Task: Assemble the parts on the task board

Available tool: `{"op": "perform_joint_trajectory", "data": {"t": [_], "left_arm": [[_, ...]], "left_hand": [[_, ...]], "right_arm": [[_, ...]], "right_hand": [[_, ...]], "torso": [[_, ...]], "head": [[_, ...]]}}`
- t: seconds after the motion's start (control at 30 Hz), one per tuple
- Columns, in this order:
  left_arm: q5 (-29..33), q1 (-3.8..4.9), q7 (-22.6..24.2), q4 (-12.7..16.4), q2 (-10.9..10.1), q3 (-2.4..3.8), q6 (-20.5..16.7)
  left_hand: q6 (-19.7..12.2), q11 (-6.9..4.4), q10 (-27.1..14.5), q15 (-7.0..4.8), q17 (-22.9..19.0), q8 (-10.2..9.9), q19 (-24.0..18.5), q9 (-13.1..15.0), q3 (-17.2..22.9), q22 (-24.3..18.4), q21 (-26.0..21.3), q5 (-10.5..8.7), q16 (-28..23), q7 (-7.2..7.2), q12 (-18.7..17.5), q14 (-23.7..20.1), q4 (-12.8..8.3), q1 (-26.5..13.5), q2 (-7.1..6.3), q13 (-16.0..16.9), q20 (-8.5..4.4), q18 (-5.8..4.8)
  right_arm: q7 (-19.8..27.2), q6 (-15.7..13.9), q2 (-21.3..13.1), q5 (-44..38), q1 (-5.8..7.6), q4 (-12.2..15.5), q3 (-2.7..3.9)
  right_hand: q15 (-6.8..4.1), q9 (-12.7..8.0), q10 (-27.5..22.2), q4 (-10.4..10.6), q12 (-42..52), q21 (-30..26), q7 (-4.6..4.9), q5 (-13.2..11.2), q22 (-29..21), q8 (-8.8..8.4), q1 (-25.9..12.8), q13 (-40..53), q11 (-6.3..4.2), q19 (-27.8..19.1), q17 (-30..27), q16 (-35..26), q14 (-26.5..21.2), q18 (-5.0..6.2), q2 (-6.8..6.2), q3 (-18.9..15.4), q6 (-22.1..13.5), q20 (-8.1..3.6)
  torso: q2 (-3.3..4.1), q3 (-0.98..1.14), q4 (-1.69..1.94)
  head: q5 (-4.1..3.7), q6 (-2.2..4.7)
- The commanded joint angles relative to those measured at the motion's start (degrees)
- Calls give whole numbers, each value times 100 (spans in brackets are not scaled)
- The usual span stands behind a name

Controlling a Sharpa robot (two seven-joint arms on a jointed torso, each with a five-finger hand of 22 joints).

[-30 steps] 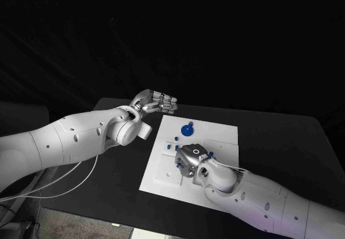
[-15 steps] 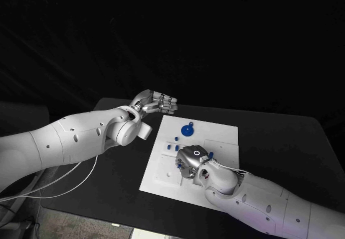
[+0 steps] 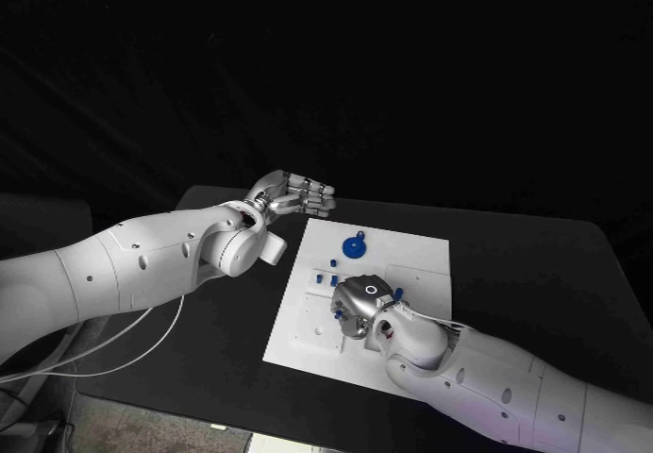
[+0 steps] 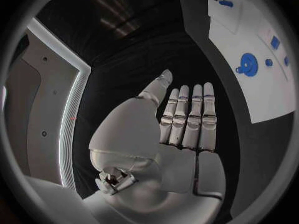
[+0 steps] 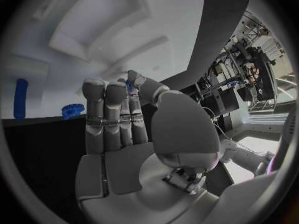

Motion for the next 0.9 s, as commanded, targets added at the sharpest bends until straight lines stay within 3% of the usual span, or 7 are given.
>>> {"op": "perform_joint_trajectory", "data": {"t": [0.03, 0.33, 0.63, 0.77, 0.9], "left_arm": [[33, 8, 25, 11, 15, 6, 88], [33, 8, 12, 22, 35, 6, 109], [33, 9, -1, 26, 42, 6, 118], [33, 9, -4, 26, 40, 6, 122], [34, 9, -9, 26, 37, 6, 125]], "left_hand": [[-23, 9, -27, 3, -7, -1, 37, 2, 8, -4, 33, 21, -27, 34, 8, -51, 31, 40, -5, 7, 15, 65], [-26, 10, -31, 3, -7, -1, 43, 2, 4, -9, 37, 19, -27, 33, 8, -52, 37, 46, -7, 7, 16, 68], [-30, 11, -35, 4, -8, -2, 43, 2, 0, -21, 40, 18, -28, 35, 7, -59, 48, 55, -8, 6, 18, 73], [-32, 12, -37, 6, -8, -2, 44, 1, -3, -24, 42, 19, -28, 36, 7, -61, 50, 56, -12, 6, 19, 74], [-32, 12, -37, 6, -8, -2, 44, 1, -3, -24, 42, 19, -28, 36, 7, -61, 50, 56, -12, 6, 19, 74]], "right_arm": [[-123, 237, 36, -132, -3, -31, -2], [-261, 546, 153, -216, -1, -122, -14], [-232, 571, 182, -180, 0, -124, -59], [-168, 521, 171, -96, 1, -114, -67], [-126, 411, 151, -2, 2, -108, -70]], "right_hand": [[-41, 5, 26, -17, 26, 7, 8, 3, 391, 36, -3, 9, -6, 161, 4, -16, 11, 73, 51, 16, 25, -25], [-40, 5, 21, -22, 27, -1, 10, 7, 389, 37, 1, 10, -5, 154, 5, -20, 10, 66, 64, 0, 17, -25], [-35, 0, -17, -24, 24, -49, 23, 14, 376, 32, -12, 7, 5, 139, -1, -34, 7, 63, 73, -23, -19, -24], [-13, -14, -120, -30, 22, -52, 54, 64, 378, 29, -13, 2, 39, 136, -2, -34, 10, 65, 41, -60, -126, -7], [82, -42, -534, 8, 18, -80, 141, 257, 368, 24, -110, -12, 160, 139, -1, -15, 21, 89, -61, -105, -467, 53]], "torso": [[-1, -16, 8], [2, -14, 9], [-1, -8, 4], [-2, -5, 1], [-1, 1, -1]], "head": [[-9, -3], [-14, -22], [8, -32], [15, -34], [17, -33]]}}
